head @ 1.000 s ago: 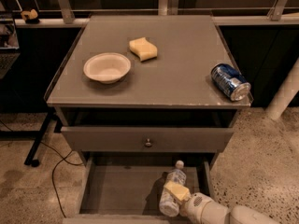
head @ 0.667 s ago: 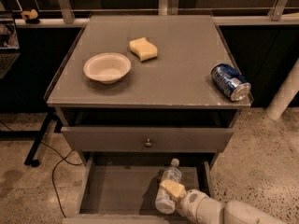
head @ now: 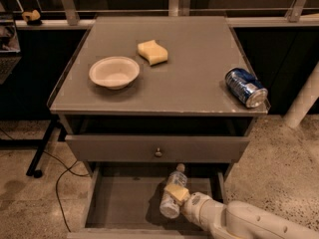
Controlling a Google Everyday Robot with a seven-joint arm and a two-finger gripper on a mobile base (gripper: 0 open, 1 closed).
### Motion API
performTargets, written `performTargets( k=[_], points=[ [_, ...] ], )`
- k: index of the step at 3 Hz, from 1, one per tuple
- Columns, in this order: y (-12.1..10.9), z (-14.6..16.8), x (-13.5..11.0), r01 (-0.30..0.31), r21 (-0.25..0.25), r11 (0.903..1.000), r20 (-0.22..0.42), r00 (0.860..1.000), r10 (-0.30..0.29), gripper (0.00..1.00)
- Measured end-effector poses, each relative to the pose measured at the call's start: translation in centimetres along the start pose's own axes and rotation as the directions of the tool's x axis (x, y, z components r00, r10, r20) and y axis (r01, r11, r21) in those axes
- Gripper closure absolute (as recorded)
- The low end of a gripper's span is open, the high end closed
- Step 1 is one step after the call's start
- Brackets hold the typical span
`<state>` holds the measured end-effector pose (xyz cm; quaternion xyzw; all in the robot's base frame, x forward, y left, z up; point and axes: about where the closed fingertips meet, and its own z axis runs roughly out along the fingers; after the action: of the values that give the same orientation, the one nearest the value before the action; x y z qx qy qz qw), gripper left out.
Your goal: Place blue plastic bottle into middle drawer
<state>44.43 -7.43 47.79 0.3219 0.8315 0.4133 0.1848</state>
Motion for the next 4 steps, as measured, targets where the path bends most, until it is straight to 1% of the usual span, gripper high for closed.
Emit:
performTargets(
  k=[1,2,3,4],
  points=[
    [0.0,0.0,0.0,0.001,0.001,1.0000,0.000,1.000,-0.001,1.00],
    [-0.4,0.2,0.1,-0.020,0.007,0.9998,0.000,1.000,0.020,1.00],
    [-1.3,1.0,-0.8,-0.051,0.018,0.9986,0.019,0.999,0.050,1.00],
    [-1.8,2.2,-1.6,-0.061,0.033,0.9976,0.023,0.998,0.060,1.00]
  ],
)
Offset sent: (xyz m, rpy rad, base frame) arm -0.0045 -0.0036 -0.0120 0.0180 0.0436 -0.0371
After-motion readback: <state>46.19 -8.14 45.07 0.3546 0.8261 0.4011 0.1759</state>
